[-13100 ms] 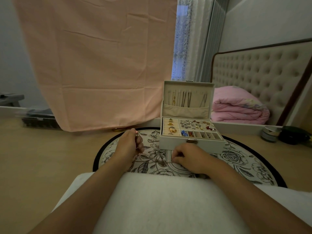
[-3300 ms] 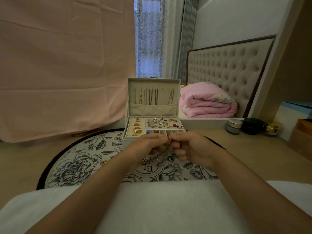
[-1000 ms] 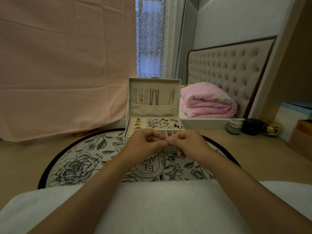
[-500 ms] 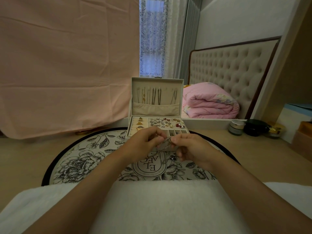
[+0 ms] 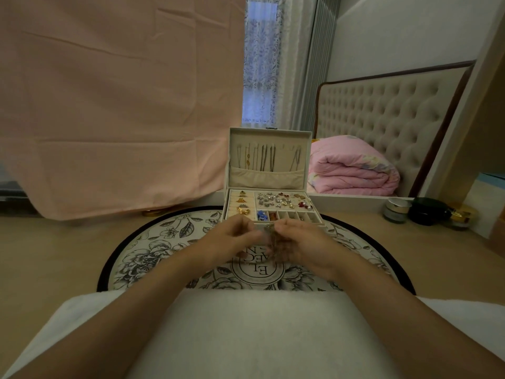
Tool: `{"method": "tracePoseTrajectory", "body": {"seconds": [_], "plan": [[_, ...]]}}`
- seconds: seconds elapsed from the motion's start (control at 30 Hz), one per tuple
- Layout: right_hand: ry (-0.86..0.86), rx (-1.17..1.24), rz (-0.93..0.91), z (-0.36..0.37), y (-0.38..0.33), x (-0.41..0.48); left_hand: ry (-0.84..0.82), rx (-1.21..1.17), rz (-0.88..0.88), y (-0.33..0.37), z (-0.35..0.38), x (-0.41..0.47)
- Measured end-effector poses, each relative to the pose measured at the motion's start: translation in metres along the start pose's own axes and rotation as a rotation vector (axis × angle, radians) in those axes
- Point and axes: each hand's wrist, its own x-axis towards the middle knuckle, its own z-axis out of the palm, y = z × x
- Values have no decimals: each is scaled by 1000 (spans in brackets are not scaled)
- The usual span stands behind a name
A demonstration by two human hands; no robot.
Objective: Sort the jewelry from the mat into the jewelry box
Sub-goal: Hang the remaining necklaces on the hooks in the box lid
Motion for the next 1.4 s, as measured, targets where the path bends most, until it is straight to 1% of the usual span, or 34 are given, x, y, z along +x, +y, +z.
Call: {"method": "tracePoseTrajectory", "body": {"seconds": [0.1,0.17,0.23,0.3,0.37,0.47,0.57,0.7,0.8,0.87,0.93,1.0,1.1,1.17,1.23,1.3,1.33,1.37,1.4], "plan": [[-39,-72,9,11,-3,3,-84,199,-26,-7,1,-3],[-33,-141,1,16,-7,5,-110,356,-32,-12,-1,-5],[13,-356,-26,18,-10,7,-126,548,-26,-13,-4,-6],[44,-568,-45,18,-9,10,-130,646,-26,-12,-8,-7],[54,-714,-43,15,-5,12,-127,725,-38,-9,-11,-7],[39,-920,-23,8,1,11,-108,876,-134,-7,-21,-6],[53,-1059,-15,-1,4,9,-110,934,-220,-6,-36,-7],[84,-1287,-23,-2,0,6,-151,977,-278,-2,-41,-9],[107,-1402,-80,7,-3,5,-149,1003,-252,4,-32,-6],[96,-1370,-141,14,0,5,-127,979,-165,4,-23,-4],[52,-1292,-185,20,7,6,-108,953,-59,-1,-13,-3],[45,-1218,-215,22,13,9,-72,914,15,-8,-6,-2],[53,-1194,-239,20,18,11,-35,812,45,-16,-4,1],[69,-1166,-261,17,21,14,-24,704,48,-19,-5,2],[109,-993,-272,15,23,16,12,517,41,-19,-8,2],[124,-680,-233,15,20,19,44,255,15,-18,-8,1],[106,-528,-193,17,18,20,59,133,-8,-18,-8,1],[79,-419,-155,18,16,20,68,30,-38,-18,-7,1],[64,-389,-136,19,16,21,73,-40,-64,-19,-6,2]]}}
